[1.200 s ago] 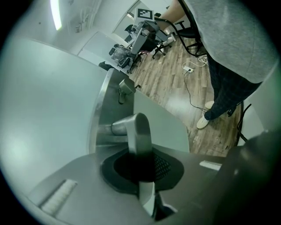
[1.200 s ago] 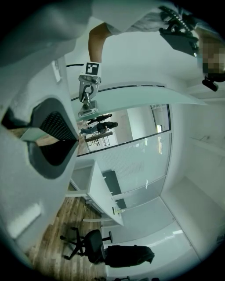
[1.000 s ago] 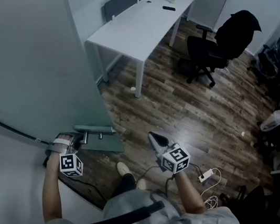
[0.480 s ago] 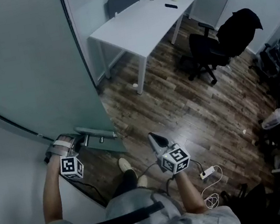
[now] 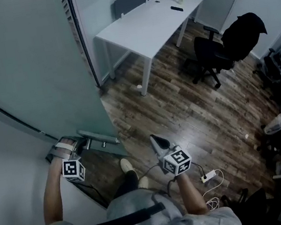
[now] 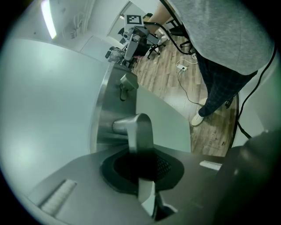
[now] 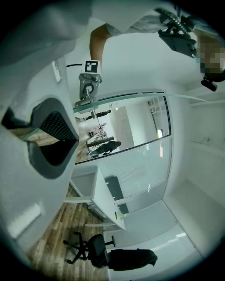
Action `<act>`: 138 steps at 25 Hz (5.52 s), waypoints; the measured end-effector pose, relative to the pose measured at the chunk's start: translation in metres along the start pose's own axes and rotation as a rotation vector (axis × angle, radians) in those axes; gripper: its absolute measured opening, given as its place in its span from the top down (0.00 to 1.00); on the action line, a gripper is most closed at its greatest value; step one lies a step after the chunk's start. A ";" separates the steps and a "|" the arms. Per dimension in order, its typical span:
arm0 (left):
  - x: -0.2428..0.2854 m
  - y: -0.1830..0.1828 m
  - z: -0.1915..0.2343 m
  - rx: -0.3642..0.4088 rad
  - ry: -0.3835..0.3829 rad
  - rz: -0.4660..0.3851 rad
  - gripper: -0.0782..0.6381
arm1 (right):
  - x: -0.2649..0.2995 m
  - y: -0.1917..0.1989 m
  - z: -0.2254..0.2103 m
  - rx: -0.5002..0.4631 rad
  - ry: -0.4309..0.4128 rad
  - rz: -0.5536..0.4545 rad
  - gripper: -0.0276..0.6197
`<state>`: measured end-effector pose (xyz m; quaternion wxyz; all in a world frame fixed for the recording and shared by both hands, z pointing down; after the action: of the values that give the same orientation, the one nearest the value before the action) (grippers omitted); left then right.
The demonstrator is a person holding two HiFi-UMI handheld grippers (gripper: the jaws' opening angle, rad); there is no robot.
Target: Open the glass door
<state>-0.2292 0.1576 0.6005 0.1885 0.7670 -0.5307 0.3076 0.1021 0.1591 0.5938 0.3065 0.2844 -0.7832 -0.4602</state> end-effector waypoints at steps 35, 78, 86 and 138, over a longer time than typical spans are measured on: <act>-0.024 0.002 -0.017 -0.080 0.094 0.045 0.79 | -0.005 0.011 0.022 0.004 -0.023 -0.003 0.96; -0.113 -0.062 0.016 -1.139 -0.401 -0.468 0.86 | -0.028 0.003 0.033 -0.025 -0.041 -0.053 0.96; -0.129 -0.085 0.034 -1.172 -0.444 -0.499 0.89 | -0.052 -0.004 0.039 -0.044 -0.029 -0.082 0.96; -0.158 -0.104 0.009 -1.333 -0.516 -0.506 0.89 | -0.082 0.003 0.061 -0.034 -0.031 -0.097 0.95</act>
<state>-0.1689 0.3005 0.4918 0.5469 0.6367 -0.4392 -0.3202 0.1098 0.2535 0.5548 0.2768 0.3096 -0.7652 -0.4920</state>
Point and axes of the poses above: the fingertips, and each gripper's own axes: x forward along the fingers, z to its left, y out of its underside, the point moved 6 cm from there along -x, backward along the fingers, and after that the axes turned 7 degrees about x, right-handed, at the moved point
